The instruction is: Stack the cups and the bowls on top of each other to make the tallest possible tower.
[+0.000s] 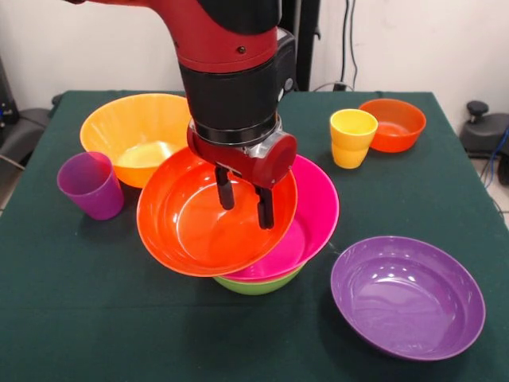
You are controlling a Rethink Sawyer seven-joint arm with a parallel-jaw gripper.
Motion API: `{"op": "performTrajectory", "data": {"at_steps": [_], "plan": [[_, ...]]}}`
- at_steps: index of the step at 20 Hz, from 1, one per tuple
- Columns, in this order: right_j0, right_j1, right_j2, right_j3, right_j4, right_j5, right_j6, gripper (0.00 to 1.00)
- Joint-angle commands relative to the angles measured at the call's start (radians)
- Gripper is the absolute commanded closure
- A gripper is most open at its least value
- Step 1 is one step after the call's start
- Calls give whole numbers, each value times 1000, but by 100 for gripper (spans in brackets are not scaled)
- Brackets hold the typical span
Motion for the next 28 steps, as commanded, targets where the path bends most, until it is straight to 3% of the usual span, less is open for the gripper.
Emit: {"op": "performTrajectory", "data": {"at_steps": [1,16,28], "plan": [[13,-51,67,140,-96,-37,-93,0],[44,-76,41,200,-99,-10,-40,0],[22,-67,56,274,-117,-139,-63,0]]}}
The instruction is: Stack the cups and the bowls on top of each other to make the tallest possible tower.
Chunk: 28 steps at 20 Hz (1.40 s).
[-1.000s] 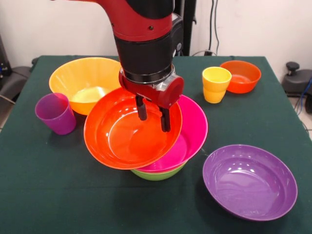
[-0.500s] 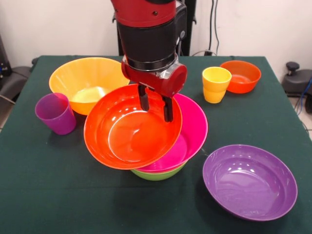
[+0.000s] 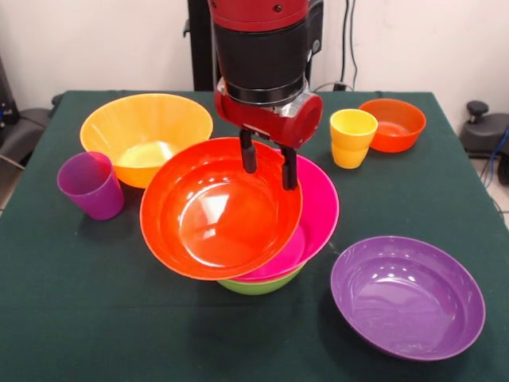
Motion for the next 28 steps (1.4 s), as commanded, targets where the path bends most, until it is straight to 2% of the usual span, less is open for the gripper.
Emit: {"op": "performTrajectory", "data": {"at_steps": [1,7,12,28], "plan": [[-16,33,70,129,-112,-115,-70,0],[-49,30,97,176,-129,-187,-86,0],[-51,36,107,193,-138,-224,-60,0],[-45,27,124,243,-125,-240,-17,0]]}}
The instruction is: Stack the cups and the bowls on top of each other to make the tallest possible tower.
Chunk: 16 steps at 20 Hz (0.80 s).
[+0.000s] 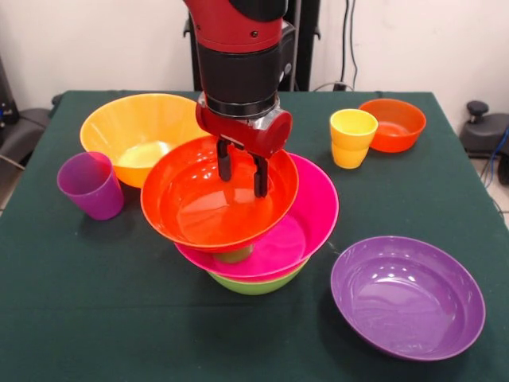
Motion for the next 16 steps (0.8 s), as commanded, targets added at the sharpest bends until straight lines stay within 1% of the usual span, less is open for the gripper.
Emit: {"op": "performTrajectory", "data": {"at_steps": [1,8,10,13,16], "plan": [[6,35,107,111,-53,-67,-9,0],[27,49,101,93,-47,-71,19,0],[39,51,95,86,-41,-65,37,0],[75,34,74,98,-23,-55,91,0],[90,32,68,101,-10,-54,113,0]]}}
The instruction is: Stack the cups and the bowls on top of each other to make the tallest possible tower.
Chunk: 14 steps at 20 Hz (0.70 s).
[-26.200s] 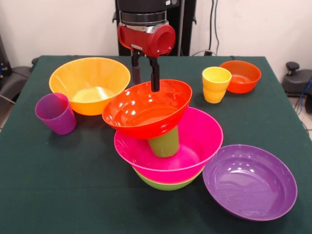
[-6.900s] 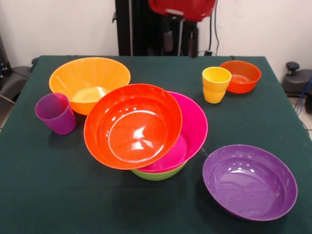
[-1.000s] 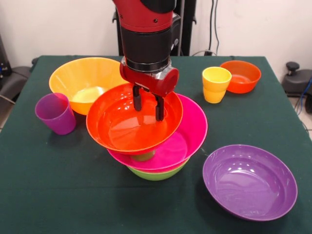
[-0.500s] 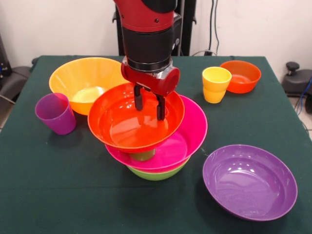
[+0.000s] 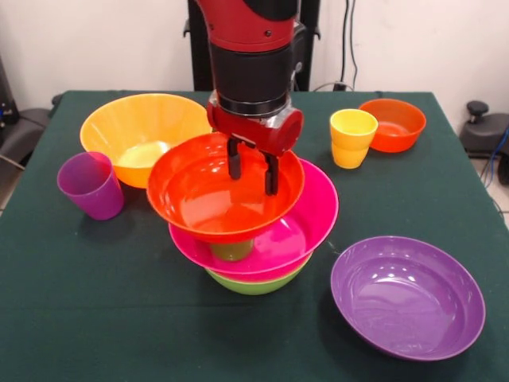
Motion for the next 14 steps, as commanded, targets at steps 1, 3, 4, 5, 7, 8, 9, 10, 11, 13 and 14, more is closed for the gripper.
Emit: {"op": "performTrajectory", "data": {"at_steps": [1,3,4,5,7,8,9,10,11,13,14], "plan": [[75,41,66,83,-3,-47,121,0],[85,47,60,78,4,-49,133,0],[89,49,57,76,7,-51,139,0],[100,52,51,72,12,-51,153,0],[118,54,40,68,22,-47,175,0],[124,54,36,67,26,-45,181,0],[132,57,31,63,31,-45,189,0],[141,59,26,59,36,-44,198,0],[150,63,20,52,40,-43,204,0],[160,69,11,40,49,-36,203,0],[163,71,7,35,53,-33,201,0]]}}
